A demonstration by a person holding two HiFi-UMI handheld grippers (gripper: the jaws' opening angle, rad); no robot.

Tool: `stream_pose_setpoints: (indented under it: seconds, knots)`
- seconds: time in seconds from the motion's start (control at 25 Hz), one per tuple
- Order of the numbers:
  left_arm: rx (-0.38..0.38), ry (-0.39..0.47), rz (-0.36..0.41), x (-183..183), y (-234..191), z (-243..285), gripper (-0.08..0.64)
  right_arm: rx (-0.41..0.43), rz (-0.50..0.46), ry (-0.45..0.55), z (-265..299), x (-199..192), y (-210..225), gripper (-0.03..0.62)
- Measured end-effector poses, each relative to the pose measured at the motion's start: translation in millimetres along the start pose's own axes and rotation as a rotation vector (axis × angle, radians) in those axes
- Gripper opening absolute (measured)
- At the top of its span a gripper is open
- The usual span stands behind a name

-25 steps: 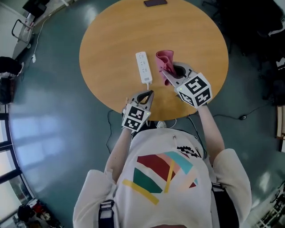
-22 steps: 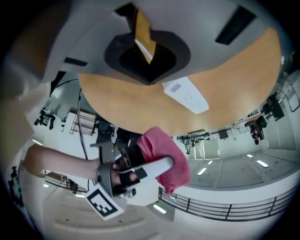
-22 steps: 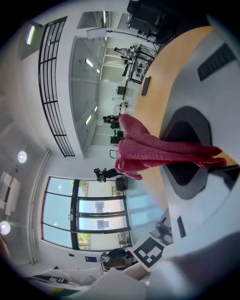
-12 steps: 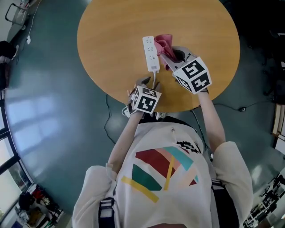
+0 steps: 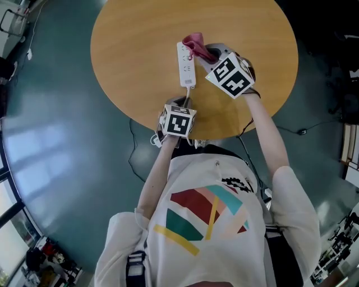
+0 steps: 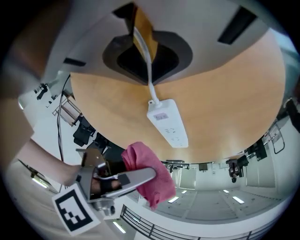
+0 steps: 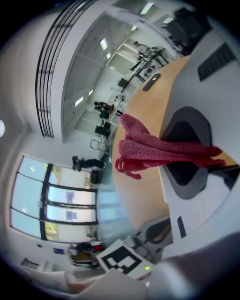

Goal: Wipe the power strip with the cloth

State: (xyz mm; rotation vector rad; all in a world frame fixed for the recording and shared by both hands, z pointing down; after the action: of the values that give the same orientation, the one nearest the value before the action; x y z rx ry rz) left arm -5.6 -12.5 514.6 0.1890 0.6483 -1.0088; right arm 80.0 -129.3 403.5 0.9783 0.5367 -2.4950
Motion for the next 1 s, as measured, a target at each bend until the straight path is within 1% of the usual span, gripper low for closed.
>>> stream_pose_setpoints:
  seconds: [0.04, 0.08, 0.12, 0.16, 0.2, 0.28, 0.32, 0.4, 0.52, 0.68, 0.8, 1.0]
  knots:
    - [0.004, 0.002, -0.004, 0.6, 0.4, -0.4, 0.074, 0.035, -0.114, -0.067, 6.5, 2.7, -0.9, 0.04]
    - [0.005, 0.003, -0.008, 1.1, 1.4, 0.3, 0.074, 0.098, -0.227, -0.13, 11.6, 3.2, -7.1, 0.04]
    - [0.005, 0.003, -0.013, 1.5, 2.5, 2.1, 0.074, 0.181, -0.321, -0.179, 15.3, 1.8, -17.6, 0.04]
    - [0.003, 0.002, -0.019, 1.8, 3.4, 4.2, 0.074, 0.266, -0.384, -0.213, 18.3, -0.7, -30.1, 0.04]
    - [0.002, 0.002, -0.024, 2.0, 3.6, 5.7, 0.072, 0.34, -0.422, -0.235, 21.0, -3.2, -42.6, 0.04]
    - [0.001, 0.001, -0.029, 1.5, 1.4, 4.7, 0.072, 0.435, -0.458, -0.272, 26.8, -7.0, -63.7, 0.039]
    - [-0.001, 0.002, -0.029, 0.5, -0.9, 2.7, 0.072, 0.466, -0.462, -0.29, 29.8, -7.9, -72.0, 0.039]
    - [-0.006, 0.011, -0.031, -1.3, -6.8, -1.8, 0.072, 0.527, -0.439, -0.309, 34.5, -6.8, -84.8, 0.04]
    - [-0.015, 0.019, -0.035, -2.0, -13.5, -4.5, 0.072, 0.615, -0.376, -0.302, 38.0, -2.6, -93.9, 0.04]
    - [-0.023, 0.02, -0.039, -2.0, -14.2, -0.5, 0.072, 0.699, -0.283, -0.305, 49.2, -10.4, -92.3, 0.039]
    - [-0.028, 0.019, -0.04, -0.5, -10.6, 3.9, 0.072, 0.716, -0.251, -0.311, 60.1, -19.0, -84.5, 0.04]
    - [-0.046, 0.017, -0.042, 1.2, -13.4, 3.0, 0.072, 0.703, -0.254, -0.326, 72.7, -14.3, -71.0, 0.04]
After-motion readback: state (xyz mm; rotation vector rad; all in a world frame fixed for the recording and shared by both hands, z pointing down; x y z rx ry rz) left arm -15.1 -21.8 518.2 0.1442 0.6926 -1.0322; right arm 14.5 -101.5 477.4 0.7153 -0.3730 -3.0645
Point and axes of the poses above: the fingertips, and each gripper's own axes: z forward along the fingers, y to its right, x out of its top, the point moved 5 cm from there along -z, backward along the fingers, and after that the axes turned 6 degrees about x, right-handed, at the moved point
